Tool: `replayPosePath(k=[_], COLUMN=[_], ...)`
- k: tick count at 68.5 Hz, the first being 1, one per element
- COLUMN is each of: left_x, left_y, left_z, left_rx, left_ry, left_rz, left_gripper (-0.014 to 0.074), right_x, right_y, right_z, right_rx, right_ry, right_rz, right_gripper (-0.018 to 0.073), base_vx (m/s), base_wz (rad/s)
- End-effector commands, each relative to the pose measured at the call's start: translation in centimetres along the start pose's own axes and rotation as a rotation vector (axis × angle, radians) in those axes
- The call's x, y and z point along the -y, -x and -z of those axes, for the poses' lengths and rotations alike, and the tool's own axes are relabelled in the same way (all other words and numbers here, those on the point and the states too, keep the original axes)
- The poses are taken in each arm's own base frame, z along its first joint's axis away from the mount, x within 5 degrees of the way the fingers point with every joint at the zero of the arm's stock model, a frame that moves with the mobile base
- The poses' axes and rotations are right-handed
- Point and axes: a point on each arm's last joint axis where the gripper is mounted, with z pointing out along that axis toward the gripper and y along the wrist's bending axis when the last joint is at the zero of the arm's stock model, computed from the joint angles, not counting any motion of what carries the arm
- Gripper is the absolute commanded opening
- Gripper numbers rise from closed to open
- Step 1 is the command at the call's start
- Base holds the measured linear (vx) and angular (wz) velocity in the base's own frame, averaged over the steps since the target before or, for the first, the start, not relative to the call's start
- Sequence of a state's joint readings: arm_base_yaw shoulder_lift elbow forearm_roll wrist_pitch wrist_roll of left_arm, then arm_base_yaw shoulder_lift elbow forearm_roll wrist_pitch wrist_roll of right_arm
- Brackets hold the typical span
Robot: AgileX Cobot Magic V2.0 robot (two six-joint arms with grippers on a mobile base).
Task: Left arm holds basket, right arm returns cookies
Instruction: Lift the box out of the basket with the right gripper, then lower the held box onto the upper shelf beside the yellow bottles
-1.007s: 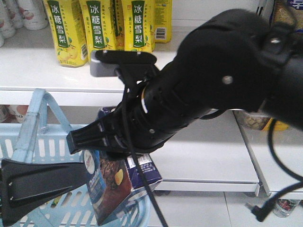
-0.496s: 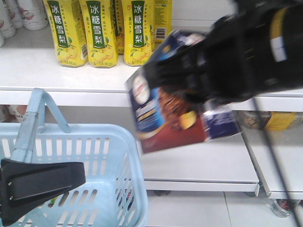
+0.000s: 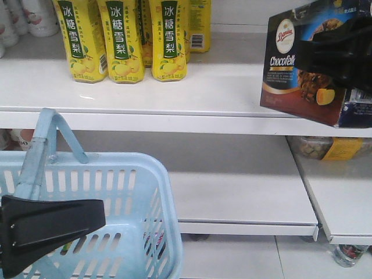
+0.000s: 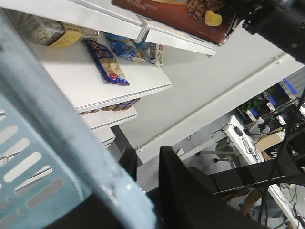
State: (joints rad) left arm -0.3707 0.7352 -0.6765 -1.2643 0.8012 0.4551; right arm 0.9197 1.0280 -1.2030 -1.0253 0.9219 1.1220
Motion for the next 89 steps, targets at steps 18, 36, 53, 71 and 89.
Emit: replayPosePath(k=[18, 36, 53, 71, 89], left_x=[1.2, 1.2, 1.2, 1.2, 1.2], left_y=[0.9, 0.9, 0.9, 0.9, 0.9], left_z=[0.4, 0.4, 0.4, 0.4, 0.4], left_rx=[0.059, 0.059, 0.059, 0.059, 0.059], left_ry=[-0.052, -0.052, -0.052, -0.052, -0.052], left_rz=[0.005, 0.005, 0.005, 0.005, 0.005], left_gripper=[-0.0006, -0.0006, -0.0006, -0.0006, -0.0006], right_x=[-0.8, -2.3, -3.0, -1.5, -0.1], right_y=[-1.4, -3.7, -5.6, -5.0, -4.1], right_z=[-2.1, -5.6, -9.6, -14.7, -18.6], right_rx=[0.421, 0.364, 0.302, 0.239, 0.202], right_ry=[-0.032, -0.174, -0.260, -0.252, -0.236], right_rz=[0.052, 0.136, 0.177, 0.132, 0.122], right_gripper=[0.0244, 0.0244, 0.0244, 0.0244, 0.0324], base_vx=[0.00, 0.00, 0.00, 0.00, 0.00], base_wz=[0.00, 0.00, 0.00, 0.00, 0.00])
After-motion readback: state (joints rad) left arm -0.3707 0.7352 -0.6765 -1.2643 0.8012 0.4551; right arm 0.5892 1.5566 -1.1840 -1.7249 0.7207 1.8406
